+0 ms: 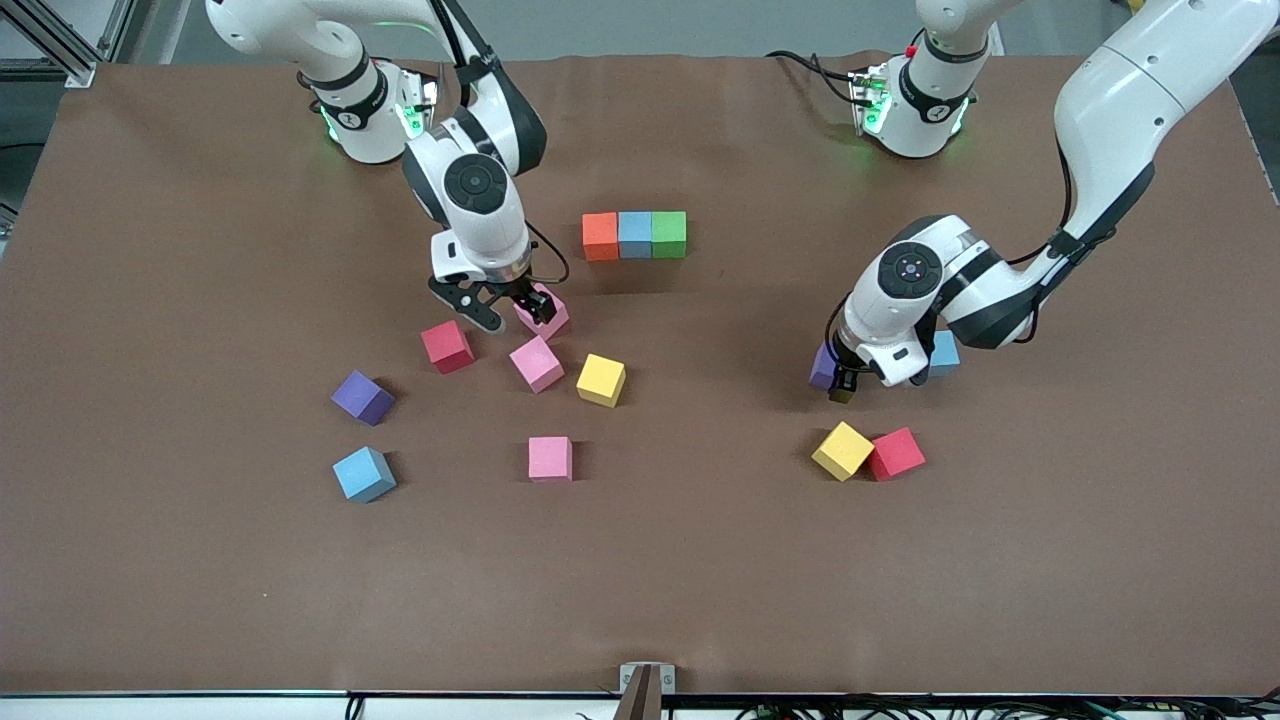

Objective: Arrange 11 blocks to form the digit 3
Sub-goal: 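Move the right gripper to a pink cube while the left gripper reaches purple, then grasp the pink cube with the right gripper while the left gripper lowers onto purple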

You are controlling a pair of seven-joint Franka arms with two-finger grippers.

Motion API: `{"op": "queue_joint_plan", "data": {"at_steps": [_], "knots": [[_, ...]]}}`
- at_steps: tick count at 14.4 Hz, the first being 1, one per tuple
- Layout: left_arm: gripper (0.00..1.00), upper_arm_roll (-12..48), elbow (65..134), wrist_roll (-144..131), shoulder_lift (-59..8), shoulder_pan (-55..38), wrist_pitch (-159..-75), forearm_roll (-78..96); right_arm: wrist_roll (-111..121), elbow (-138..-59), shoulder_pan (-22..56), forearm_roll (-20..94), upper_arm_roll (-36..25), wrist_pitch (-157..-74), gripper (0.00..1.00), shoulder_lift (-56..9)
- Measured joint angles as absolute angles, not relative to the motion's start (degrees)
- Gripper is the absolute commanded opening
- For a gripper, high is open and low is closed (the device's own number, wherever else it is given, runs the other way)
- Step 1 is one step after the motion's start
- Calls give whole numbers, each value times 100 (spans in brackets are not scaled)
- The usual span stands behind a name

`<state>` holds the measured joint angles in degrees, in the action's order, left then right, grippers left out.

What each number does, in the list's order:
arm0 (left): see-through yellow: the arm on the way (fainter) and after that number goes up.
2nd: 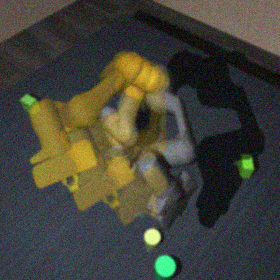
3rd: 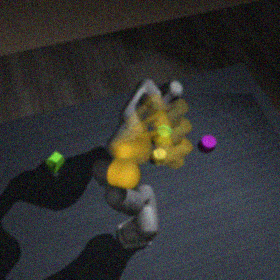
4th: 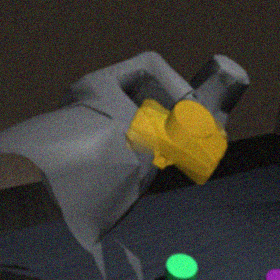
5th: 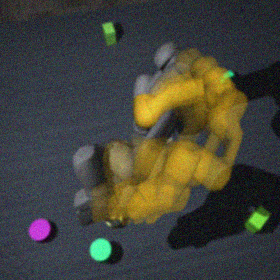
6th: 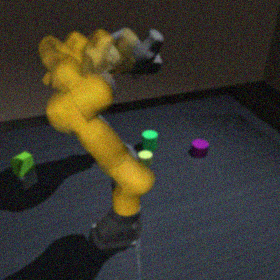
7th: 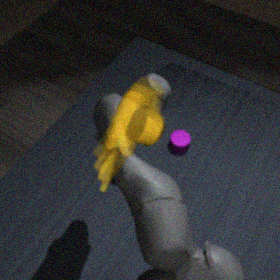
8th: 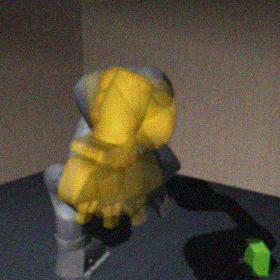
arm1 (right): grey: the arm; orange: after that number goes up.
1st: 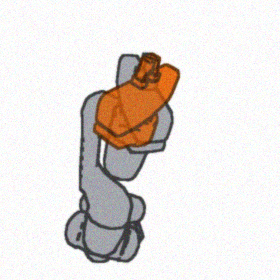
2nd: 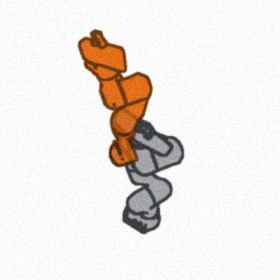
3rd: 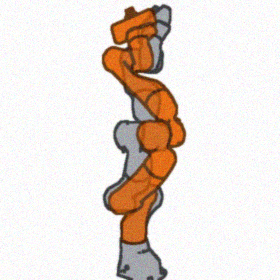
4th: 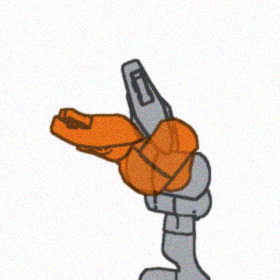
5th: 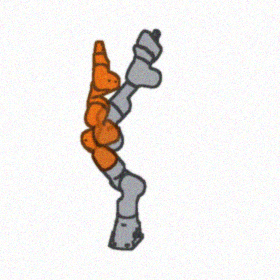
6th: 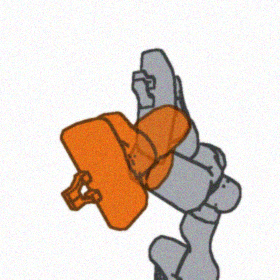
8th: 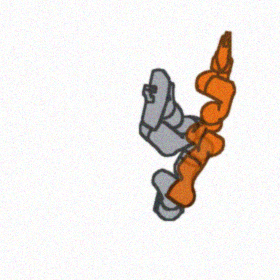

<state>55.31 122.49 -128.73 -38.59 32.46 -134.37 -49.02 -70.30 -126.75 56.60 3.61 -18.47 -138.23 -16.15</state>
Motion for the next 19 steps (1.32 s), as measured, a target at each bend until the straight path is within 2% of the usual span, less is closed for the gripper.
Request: {"op": "queue_joint_plan", "data": {"at_steps": [2, 3, 7, 8, 9, 10, 12, 13, 14, 19], "knots": [[39, 5509, 12246, -12873, -3911, 3246, -13444, -4956, -6996, -12642, 5676, 434, -1818, -13923, 100, -1835], [36, 5507, 12241, -12873, -3918, 3246, -13451, -4964, -6975, -12631, 5682, 453, -1797, -13947, 100, -1916], [35, 5511, 12171, -12873, -3905, 3248, -13451, -4981, -6934, -12596, 5693, 587, -1717, -14057, 100, -2069], [35, 5522, 12144, -12873, -3901, 3249, -13451, -4981, -6926, -12591, 5694, 664, -1675, -14125, 97, -2086], [34, 5547, 12107, -12873, -3900, 3252, -13451, -4981, -6925, -12587, 5696, 718, -1624, -14172, 90, -2099], [34, 5587, 12062, -12874, -3899, 3255, -13450, -4981, -6925, -12586, 5700, 766, -1589, -14199, 76, -2111], [34, 5677, 11974, -12901, -3899, 3254, -13447, -4940, -6925, -12585, 5702, 777, -1567, -14210, 30, -2126], [34, 5724, 11946, -12939, -3898, 3245, -13439, -4907, -6925, -12585, 5701, 778, -1567, -14210, 11, -2130], [34, 5759, 11926, -12983, -3898, 3221, -13417, -4892, -6923, -12574, 5700, 779, -1569, -14203, 3, -2123], [34, 5782, 11697, -13194, -3899, 2934, -13225, -4867, -5964, -12538, 5700, 783, -1568, -14169, 2, -2118]]}}
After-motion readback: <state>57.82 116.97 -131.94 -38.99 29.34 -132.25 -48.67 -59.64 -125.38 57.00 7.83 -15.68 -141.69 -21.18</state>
